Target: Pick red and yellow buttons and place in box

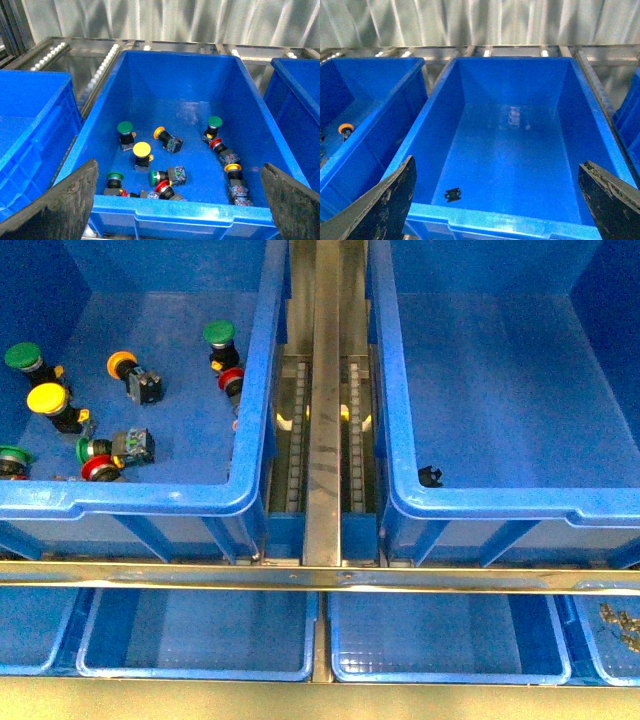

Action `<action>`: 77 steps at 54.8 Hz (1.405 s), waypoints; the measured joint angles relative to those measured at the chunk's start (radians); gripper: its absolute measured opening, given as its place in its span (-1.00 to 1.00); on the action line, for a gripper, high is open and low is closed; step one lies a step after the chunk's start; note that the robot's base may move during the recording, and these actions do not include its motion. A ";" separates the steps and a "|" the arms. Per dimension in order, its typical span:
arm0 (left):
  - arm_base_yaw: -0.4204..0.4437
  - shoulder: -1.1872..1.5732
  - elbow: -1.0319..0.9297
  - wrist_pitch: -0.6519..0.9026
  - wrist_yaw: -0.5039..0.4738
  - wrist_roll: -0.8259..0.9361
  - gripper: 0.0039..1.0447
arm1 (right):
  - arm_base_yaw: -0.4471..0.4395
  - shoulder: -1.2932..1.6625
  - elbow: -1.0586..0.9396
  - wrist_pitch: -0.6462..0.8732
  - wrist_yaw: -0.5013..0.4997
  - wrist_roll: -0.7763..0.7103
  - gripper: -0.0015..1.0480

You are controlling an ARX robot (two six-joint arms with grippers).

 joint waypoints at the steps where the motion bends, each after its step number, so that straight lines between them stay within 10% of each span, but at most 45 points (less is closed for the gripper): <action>1: 0.000 0.000 0.000 0.000 0.000 0.000 0.85 | 0.000 0.000 0.000 0.000 0.000 0.000 0.87; 10: 0.058 0.496 0.290 -0.457 -0.157 -0.285 0.85 | 0.000 0.000 0.000 0.000 0.000 0.000 0.87; 41: 0.018 1.682 0.972 -0.063 -0.070 -0.294 0.85 | 0.000 0.000 0.000 0.000 0.000 0.000 0.87; 77: 0.086 2.055 1.135 0.039 -0.024 -0.188 0.85 | 0.000 0.000 0.000 0.000 0.000 0.000 0.87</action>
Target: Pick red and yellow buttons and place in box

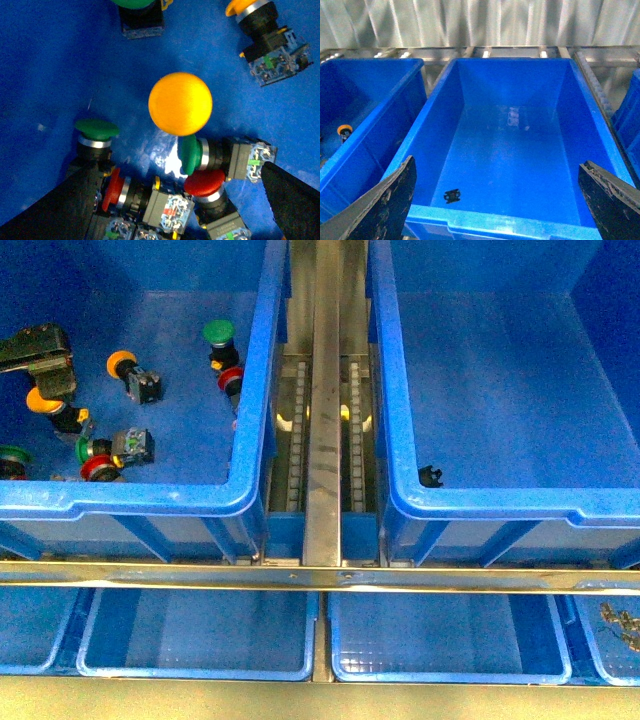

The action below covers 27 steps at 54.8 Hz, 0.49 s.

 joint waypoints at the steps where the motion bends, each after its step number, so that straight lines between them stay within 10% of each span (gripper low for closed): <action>1: 0.005 0.015 0.014 0.000 0.000 0.003 0.85 | 0.000 0.000 0.000 0.000 0.000 0.000 0.87; 27: 0.021 0.154 0.173 -0.019 0.022 0.024 0.85 | 0.000 0.000 0.000 0.000 0.000 0.000 0.87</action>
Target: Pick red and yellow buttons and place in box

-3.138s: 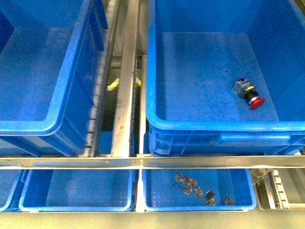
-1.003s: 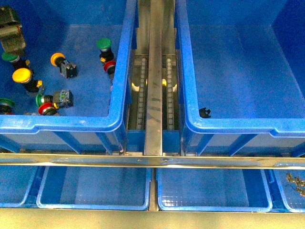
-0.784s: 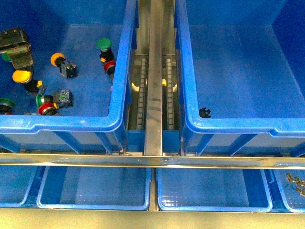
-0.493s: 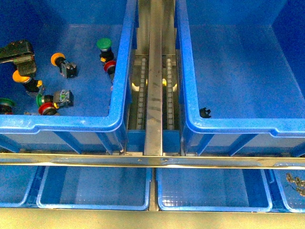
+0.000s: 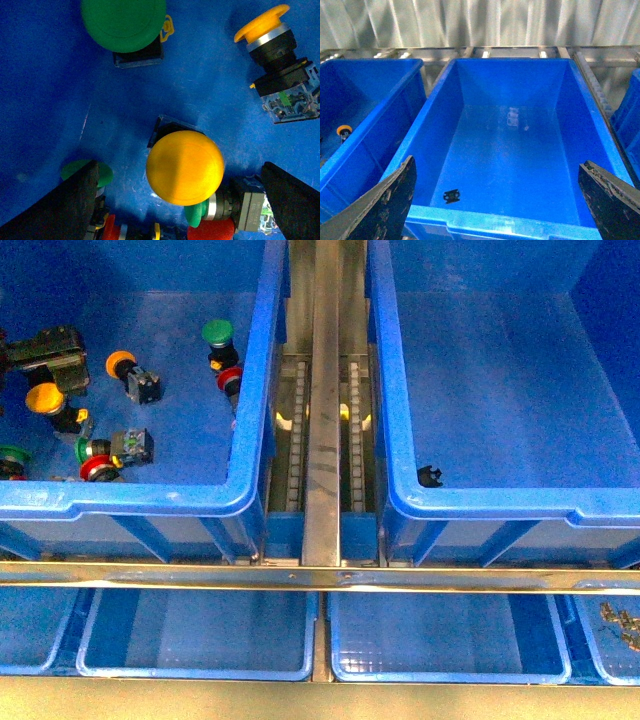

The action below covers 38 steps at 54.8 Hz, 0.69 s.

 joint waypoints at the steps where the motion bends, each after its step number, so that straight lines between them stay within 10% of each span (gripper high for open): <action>1: 0.000 0.004 0.003 0.000 0.000 0.000 0.85 | 0.000 0.000 0.000 0.000 0.000 0.000 0.87; 38: -0.001 0.049 0.060 -0.010 0.011 -0.001 0.85 | 0.000 0.000 0.000 0.000 0.000 0.000 0.87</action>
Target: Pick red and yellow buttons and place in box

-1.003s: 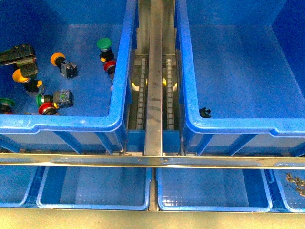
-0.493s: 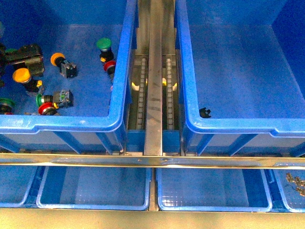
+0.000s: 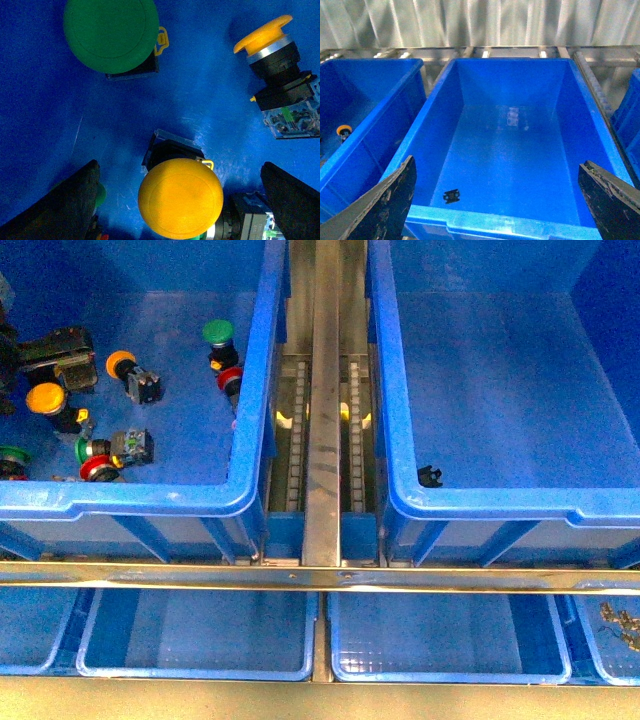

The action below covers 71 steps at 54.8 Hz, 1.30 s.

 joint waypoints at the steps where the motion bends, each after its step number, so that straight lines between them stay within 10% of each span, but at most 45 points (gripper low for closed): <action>1: 0.000 0.001 0.001 -0.002 0.001 0.000 0.85 | 0.000 0.000 0.000 0.000 0.000 0.000 0.87; 15: 0.000 0.007 0.007 -0.009 0.019 0.000 0.75 | 0.000 0.000 0.000 0.000 0.000 0.000 0.87; 34: 0.000 0.007 0.016 -0.021 0.034 -0.007 -0.28 | 0.000 0.000 0.000 0.000 0.000 0.000 0.87; 71: 0.082 -0.194 -0.085 -0.072 0.226 -0.257 -0.32 | 0.000 0.000 0.000 0.000 0.000 0.000 0.87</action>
